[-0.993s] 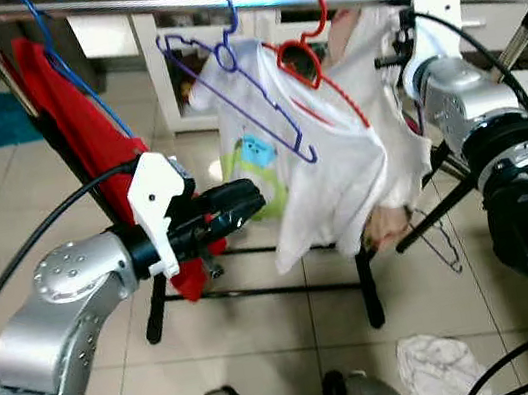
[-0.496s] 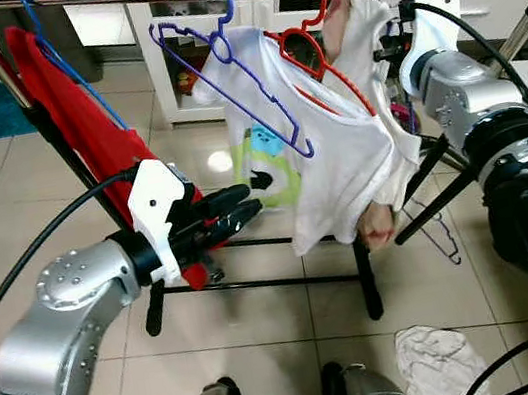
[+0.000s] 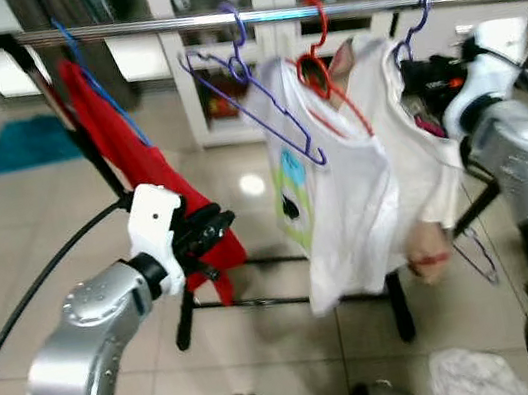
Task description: Hang hanger
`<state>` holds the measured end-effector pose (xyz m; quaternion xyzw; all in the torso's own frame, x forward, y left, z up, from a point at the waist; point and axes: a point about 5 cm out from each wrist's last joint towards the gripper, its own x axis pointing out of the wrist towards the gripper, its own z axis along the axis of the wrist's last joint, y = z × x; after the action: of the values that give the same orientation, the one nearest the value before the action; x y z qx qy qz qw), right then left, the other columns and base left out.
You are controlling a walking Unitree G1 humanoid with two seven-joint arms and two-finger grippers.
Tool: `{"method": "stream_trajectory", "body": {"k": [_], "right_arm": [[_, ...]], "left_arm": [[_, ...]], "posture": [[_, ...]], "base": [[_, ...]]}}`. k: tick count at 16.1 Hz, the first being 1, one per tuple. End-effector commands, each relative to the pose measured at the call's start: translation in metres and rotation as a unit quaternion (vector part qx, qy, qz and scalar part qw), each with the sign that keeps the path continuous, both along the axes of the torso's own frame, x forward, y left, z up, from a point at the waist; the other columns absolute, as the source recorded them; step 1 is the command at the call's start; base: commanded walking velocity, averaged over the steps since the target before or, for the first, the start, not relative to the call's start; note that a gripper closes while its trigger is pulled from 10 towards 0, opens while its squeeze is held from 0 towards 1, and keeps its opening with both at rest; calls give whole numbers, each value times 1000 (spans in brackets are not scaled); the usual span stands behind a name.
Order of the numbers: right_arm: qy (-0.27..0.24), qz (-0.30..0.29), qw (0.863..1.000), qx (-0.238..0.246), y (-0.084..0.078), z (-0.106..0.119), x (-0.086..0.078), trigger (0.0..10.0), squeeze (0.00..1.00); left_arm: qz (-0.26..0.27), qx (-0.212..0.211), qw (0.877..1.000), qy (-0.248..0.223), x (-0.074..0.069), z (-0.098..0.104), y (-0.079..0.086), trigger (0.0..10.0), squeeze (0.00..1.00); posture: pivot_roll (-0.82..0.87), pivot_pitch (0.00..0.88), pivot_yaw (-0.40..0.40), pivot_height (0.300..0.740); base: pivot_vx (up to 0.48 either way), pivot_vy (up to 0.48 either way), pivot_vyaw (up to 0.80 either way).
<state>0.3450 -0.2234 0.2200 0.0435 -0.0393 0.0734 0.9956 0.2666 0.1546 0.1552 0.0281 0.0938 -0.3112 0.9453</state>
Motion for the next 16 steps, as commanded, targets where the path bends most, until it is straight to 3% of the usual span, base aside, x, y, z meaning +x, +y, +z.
{"method": "stream_trajectory", "body": {"k": [1,3,4,6,7,10,11,14,16], "right_arm": [[-18,11,1000,20,3,8,-9,10000,1000],[-50,-3,997,54,16,5,-48,10000,1000],[-49,-21,996,67,18,0,-56,10000,1000],[10,-34,995,91,35,-36,-83,10000,1000],[49,-26,994,98,44,-52,-88,10000,1000],[77,-13,994,71,55,-71,-94,10000,1000],[86,-21,994,62,56,-79,-95,10000,1000],[91,-21,994,61,56,-83,-93,10000,1000],[95,-19,991,89,56,-80,-91,10000,1000]], "left_arm": [[25,1,1000,-12,2,-2,3,10000,0],[111,-21,993,-36,8,-2,10,10000,0],[118,-26,992,-34,7,-2,10,10000,0],[97,-11,995,-33,-1,-4,4,10000,0],[94,-6,995,-36,-1,-5,2,10000,0],[106,0,994,-28,-1,-13,3,10000,0],[111,-20,994,-12,-3,-18,2,10000,1000],[103,-9,994,-25,-5,-17,1,10000,1000],[118,-9,993,-15,-3,-21,3,10000,1000]], "posture": [[11,0,37,740],[27,0,29,740],[27,0,29,740],[42,0,33,740],[42,0,32,740],[39,0,29,740],[40,0,21,740],[41,0,11,740],[35,0,11,740]], "base": [[0,0,0],[0,0,0],[0,0,0],[0,0,0],[0,0,0],[0,0,0],[0,0,0],[0,0,0],[0,0,0]]}}
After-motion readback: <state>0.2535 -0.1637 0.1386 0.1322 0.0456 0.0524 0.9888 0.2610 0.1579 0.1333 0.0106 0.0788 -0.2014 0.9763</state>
